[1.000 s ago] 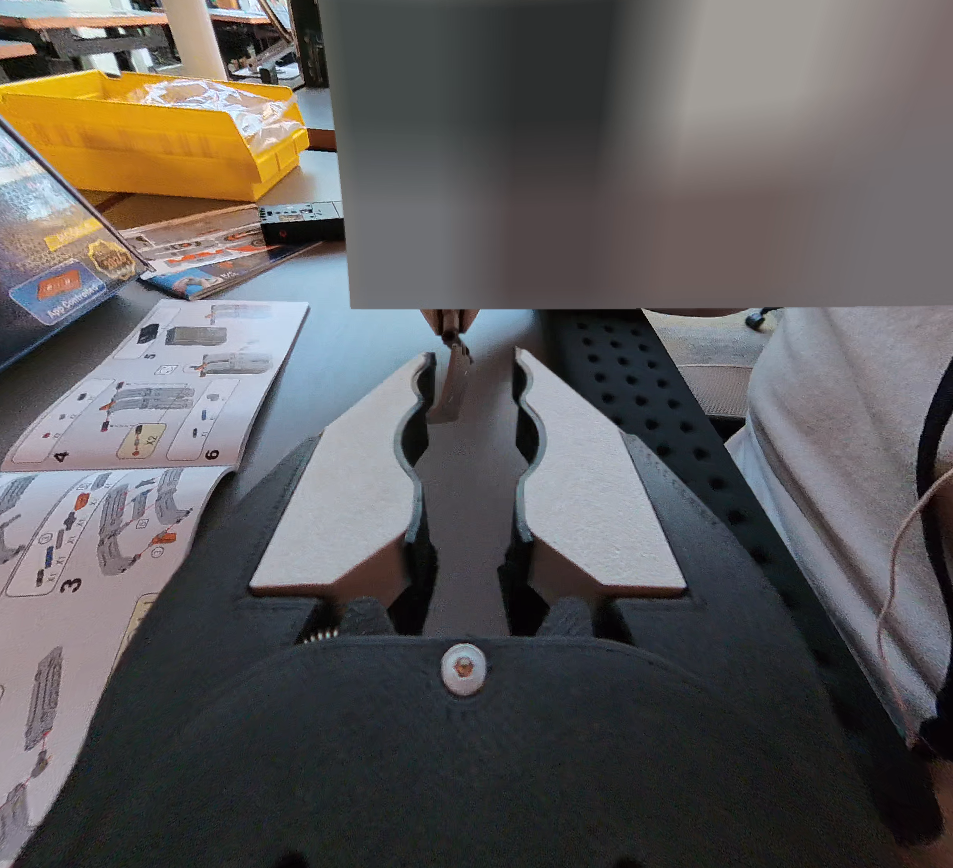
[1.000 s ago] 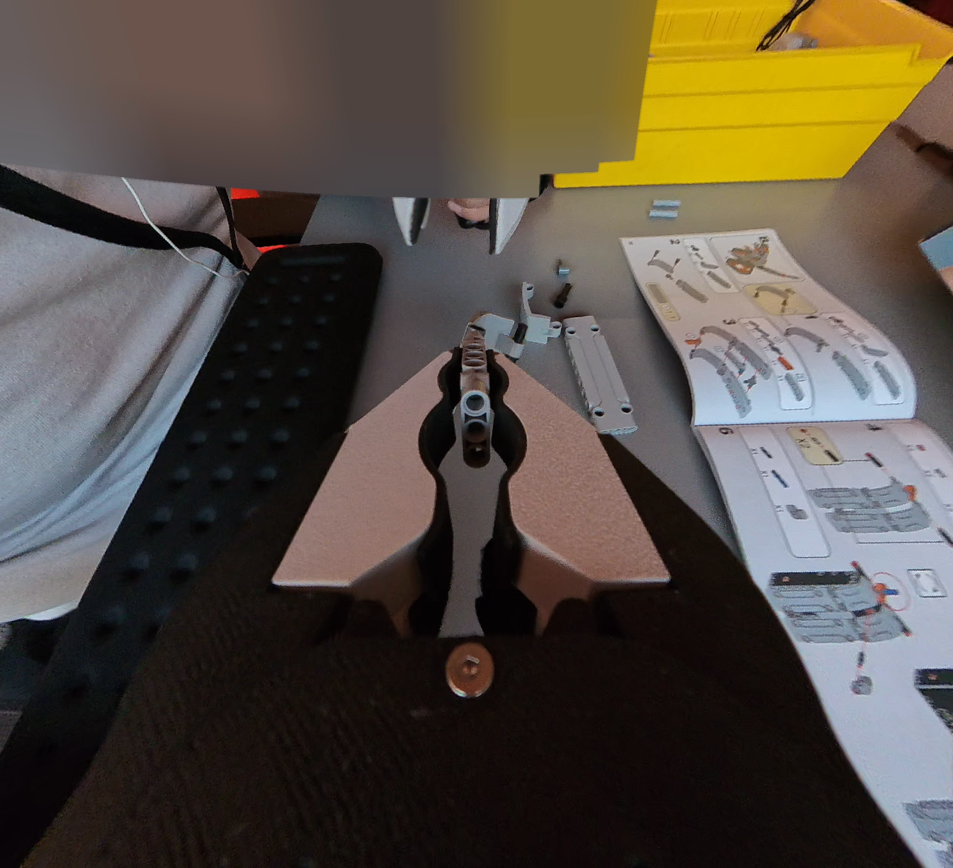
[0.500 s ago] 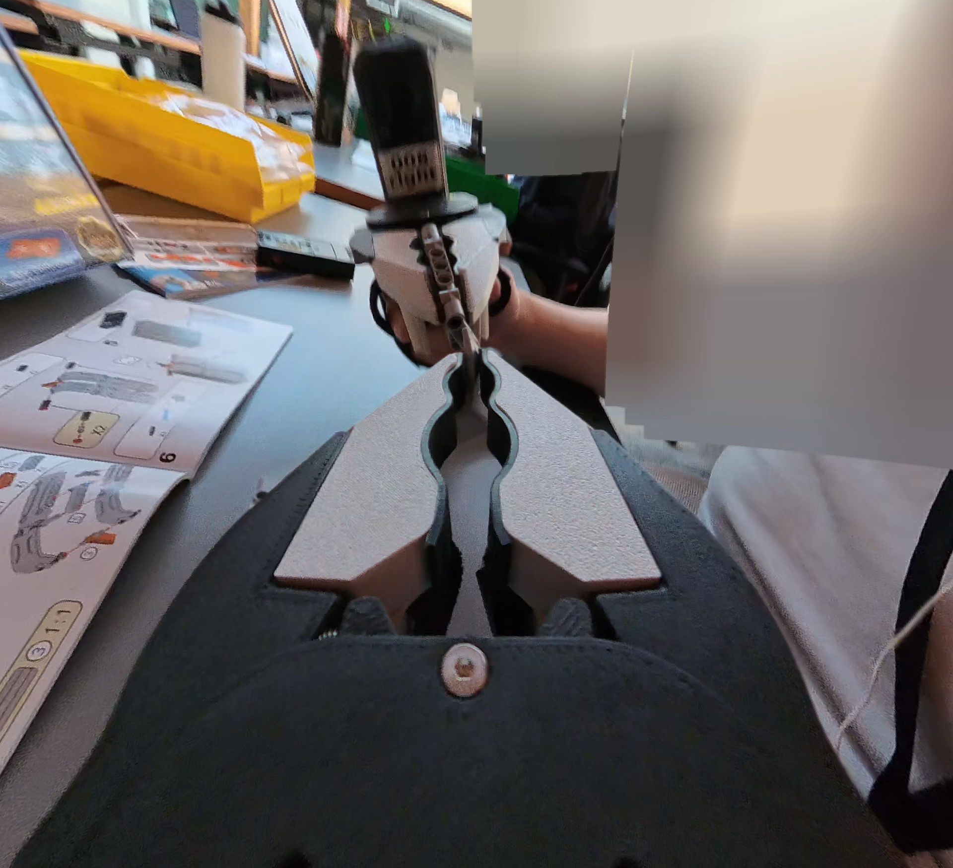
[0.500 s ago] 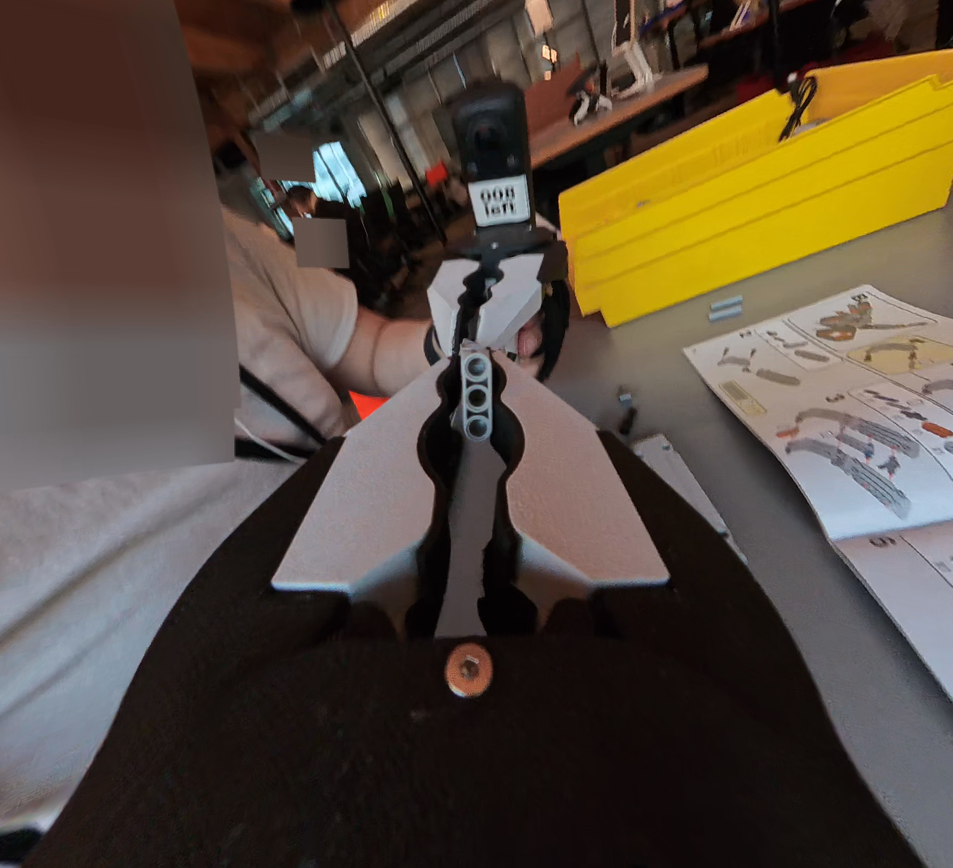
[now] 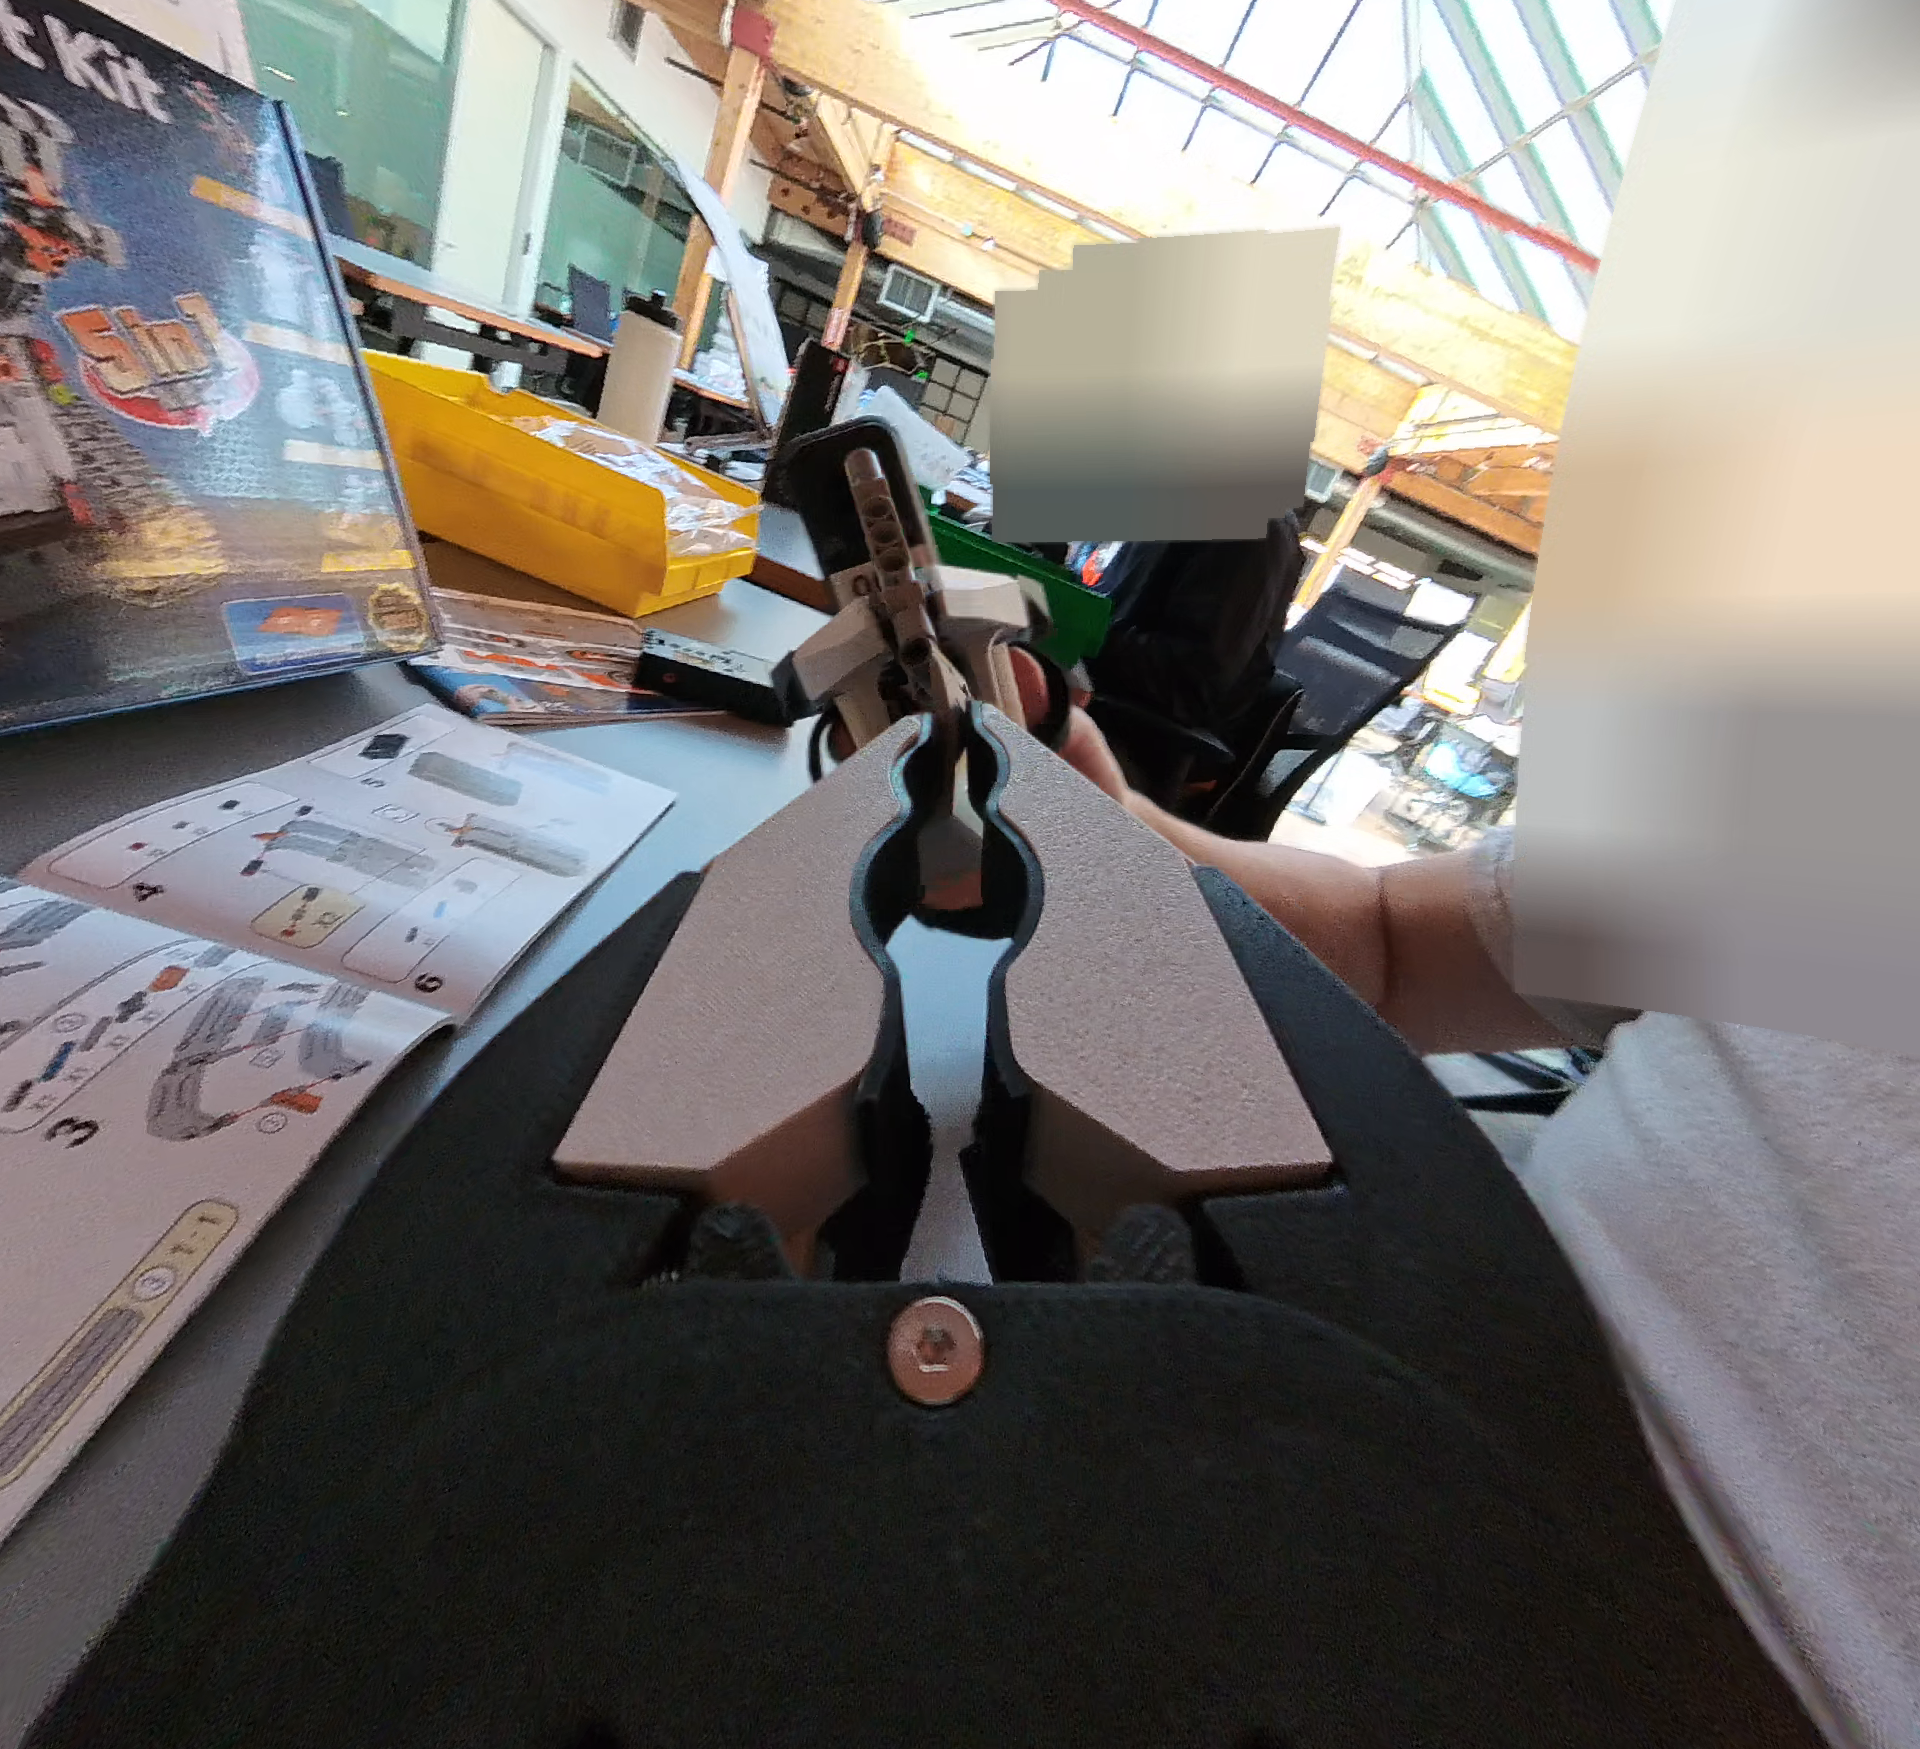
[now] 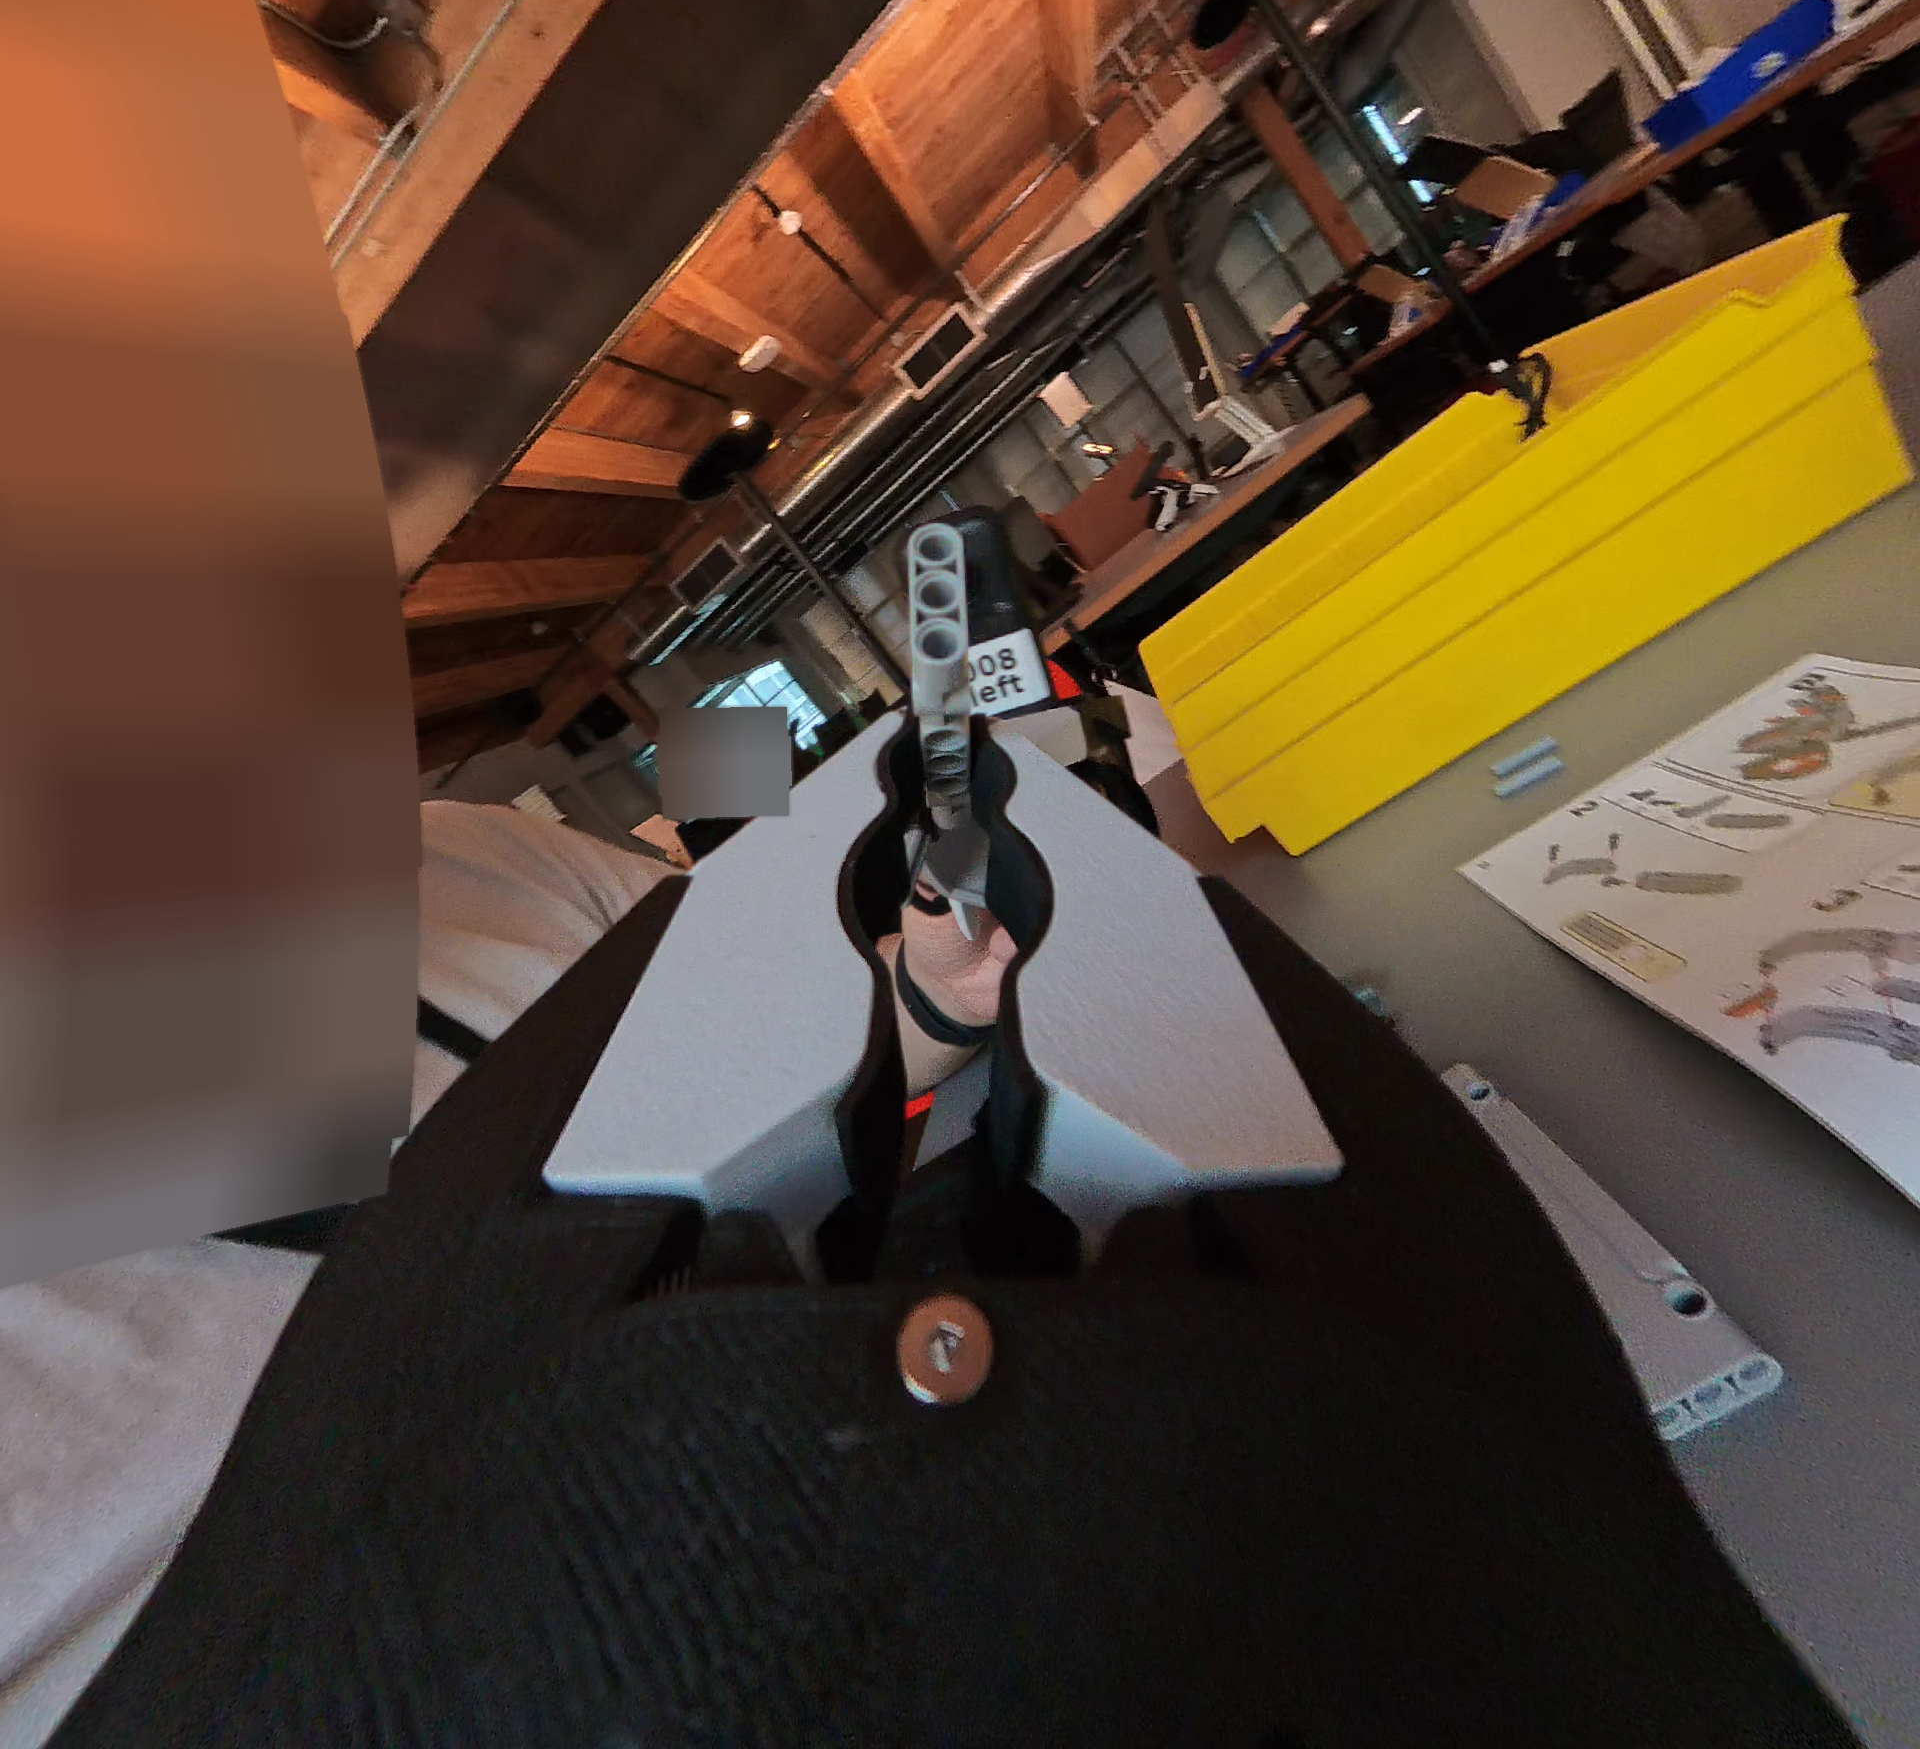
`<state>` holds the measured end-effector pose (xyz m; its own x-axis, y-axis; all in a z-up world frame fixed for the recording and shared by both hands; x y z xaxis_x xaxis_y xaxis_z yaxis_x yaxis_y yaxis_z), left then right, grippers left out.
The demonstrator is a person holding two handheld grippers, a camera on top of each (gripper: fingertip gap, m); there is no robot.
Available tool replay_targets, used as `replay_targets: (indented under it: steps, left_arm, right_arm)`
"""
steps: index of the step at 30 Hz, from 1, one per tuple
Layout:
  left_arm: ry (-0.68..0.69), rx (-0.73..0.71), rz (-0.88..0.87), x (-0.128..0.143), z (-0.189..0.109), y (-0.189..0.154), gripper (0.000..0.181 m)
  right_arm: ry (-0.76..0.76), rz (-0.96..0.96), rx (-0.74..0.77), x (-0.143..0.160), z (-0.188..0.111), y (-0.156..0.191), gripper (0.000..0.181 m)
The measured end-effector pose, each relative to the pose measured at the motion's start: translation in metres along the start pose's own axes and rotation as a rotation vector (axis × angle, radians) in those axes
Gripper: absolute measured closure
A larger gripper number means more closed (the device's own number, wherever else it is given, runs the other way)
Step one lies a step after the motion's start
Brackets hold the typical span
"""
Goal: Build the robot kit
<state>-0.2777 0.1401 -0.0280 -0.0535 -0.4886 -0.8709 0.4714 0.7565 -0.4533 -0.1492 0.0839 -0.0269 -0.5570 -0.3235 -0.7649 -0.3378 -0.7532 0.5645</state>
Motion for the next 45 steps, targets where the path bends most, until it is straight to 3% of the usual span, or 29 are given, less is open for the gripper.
replay_targets:
  steps: [5,15,21,25,29,38,42,45]
  left_arm:
    - [0.043,-0.085,0.154,0.000,-0.001,-0.004,0.178]
    - [0.119,-0.073,0.065,0.004,0.000,0.004,0.179]
    - [-0.115,-0.081,0.002,-0.018,-0.022,0.012,0.181]
    - [0.027,0.007,-0.046,-0.008,-0.011,0.008,0.156]
    - [0.162,0.037,-0.019,0.001,0.003,0.003,0.176]
    - [0.200,-0.158,0.182,-0.013,0.001,-0.001,0.178]
    - [0.185,-0.147,0.162,-0.020,-0.004,-0.005,0.177]
    - [0.160,-0.148,0.145,-0.029,-0.010,-0.004,0.155]
  right_arm:
    - [-0.019,0.065,0.002,0.005,0.000,-0.001,0.175]
    - [0.053,0.061,0.021,0.011,-0.002,-0.007,0.175]
    - [0.044,0.035,0.035,0.006,-0.007,-0.004,0.175]
    - [0.085,0.027,0.031,0.003,-0.003,-0.003,0.175]
    - [0.152,-0.004,0.043,0.001,0.007,0.001,0.175]
    - [0.199,-0.044,0.111,-0.013,0.020,0.002,0.175]
    - [0.265,-0.025,0.082,-0.021,0.030,0.003,0.175]
    - [0.298,-0.070,0.071,-0.034,0.041,0.008,0.175]
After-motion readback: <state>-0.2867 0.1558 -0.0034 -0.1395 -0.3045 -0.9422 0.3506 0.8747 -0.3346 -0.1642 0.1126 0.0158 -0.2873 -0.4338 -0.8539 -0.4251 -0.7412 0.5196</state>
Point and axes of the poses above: each gripper's, where its closed fingertips meet, z out along the fingers, x out of its underside, y = z × x across the jaws, the point moved 7 cm from there along -z, back along the fingers, and after that the axes turned 5 degrees about -z, right-handed, at the moved point
